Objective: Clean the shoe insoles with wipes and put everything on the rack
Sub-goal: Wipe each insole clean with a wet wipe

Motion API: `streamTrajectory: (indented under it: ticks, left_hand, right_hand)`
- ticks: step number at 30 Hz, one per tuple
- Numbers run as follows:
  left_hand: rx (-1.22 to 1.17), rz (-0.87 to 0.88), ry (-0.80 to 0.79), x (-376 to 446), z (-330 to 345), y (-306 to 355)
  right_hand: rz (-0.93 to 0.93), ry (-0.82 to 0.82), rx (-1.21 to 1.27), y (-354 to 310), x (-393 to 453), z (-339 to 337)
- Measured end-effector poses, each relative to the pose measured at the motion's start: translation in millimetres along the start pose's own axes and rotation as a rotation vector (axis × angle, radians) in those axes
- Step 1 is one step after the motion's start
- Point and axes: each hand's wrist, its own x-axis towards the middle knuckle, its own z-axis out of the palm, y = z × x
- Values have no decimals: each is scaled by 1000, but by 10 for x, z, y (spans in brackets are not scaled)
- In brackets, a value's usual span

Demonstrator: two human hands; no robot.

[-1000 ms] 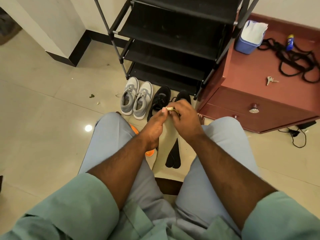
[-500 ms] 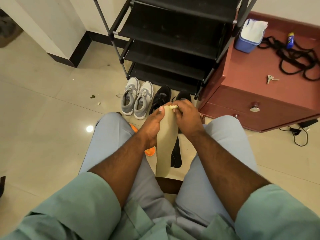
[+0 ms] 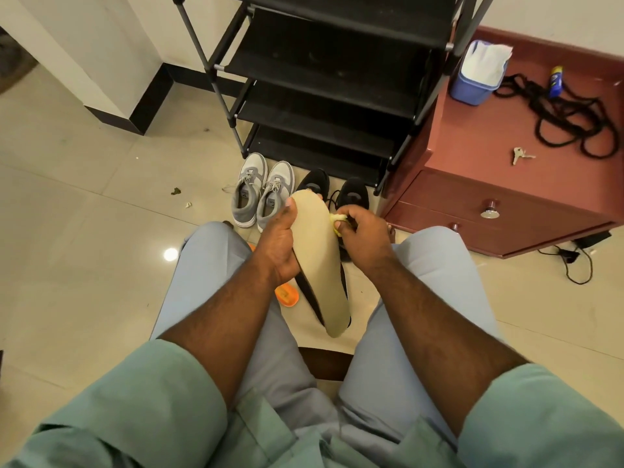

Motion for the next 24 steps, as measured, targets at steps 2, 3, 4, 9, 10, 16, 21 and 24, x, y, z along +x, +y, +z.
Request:
streamTrajectory:
  ticks: [2, 3, 4, 9, 10, 16, 21, 24]
  left_hand:
    - [-37, -28, 0, -27, 30, 6]
    - [-42, -35, 1, -46, 66, -7]
    - [-40, -41, -16, -57, 95, -38]
    - [-82, -7, -15, -64, 82, -55]
    - [-102, 13, -11, -40, 59, -46]
    - [-154, 11, 44, -9, 29, 9]
    - [-140, -3, -7, -35, 84, -76]
    - [-182, 3, -8, -7, 33, -47]
  right_hand:
    - [-9, 42, 92, -31, 5, 12]
    - [-32, 59, 124, -51, 18, 25]
    - [-61, 66, 129, -67, 31, 42]
    - [-104, 44, 77, -67, 34, 84]
    - [-94, 27, 49, -33, 30, 89]
    - [-7, -43, 48, 20, 14, 118]
    - [-88, 61, 40, -69, 37, 133]
    - [8, 23, -37, 9, 32, 120]
